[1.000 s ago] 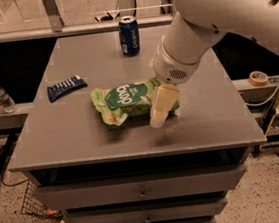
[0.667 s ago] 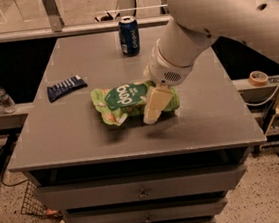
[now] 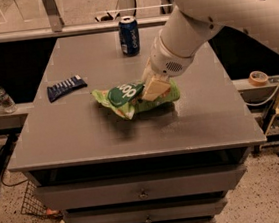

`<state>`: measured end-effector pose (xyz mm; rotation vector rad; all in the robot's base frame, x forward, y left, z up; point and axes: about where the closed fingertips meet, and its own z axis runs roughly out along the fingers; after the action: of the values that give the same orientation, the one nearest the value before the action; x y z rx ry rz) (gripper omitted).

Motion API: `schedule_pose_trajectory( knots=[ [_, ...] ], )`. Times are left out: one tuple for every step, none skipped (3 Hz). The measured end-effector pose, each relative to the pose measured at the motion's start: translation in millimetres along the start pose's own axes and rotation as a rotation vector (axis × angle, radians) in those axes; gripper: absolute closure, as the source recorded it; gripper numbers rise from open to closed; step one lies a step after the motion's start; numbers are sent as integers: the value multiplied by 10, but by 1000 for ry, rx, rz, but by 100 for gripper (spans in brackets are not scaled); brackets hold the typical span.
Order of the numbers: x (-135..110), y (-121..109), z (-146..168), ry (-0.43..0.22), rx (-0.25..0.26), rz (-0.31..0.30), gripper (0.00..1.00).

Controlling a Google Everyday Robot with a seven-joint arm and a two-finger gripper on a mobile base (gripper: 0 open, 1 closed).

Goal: Move green rice chip bag near pepsi can

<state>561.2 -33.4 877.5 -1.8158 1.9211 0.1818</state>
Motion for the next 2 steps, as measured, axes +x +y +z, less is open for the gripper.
schedule_pose_trajectory(
  knots=[
    [212, -306, -288, 15, 91, 58, 100],
    [437, -551, -527, 46, 172, 115, 100]
  ],
)
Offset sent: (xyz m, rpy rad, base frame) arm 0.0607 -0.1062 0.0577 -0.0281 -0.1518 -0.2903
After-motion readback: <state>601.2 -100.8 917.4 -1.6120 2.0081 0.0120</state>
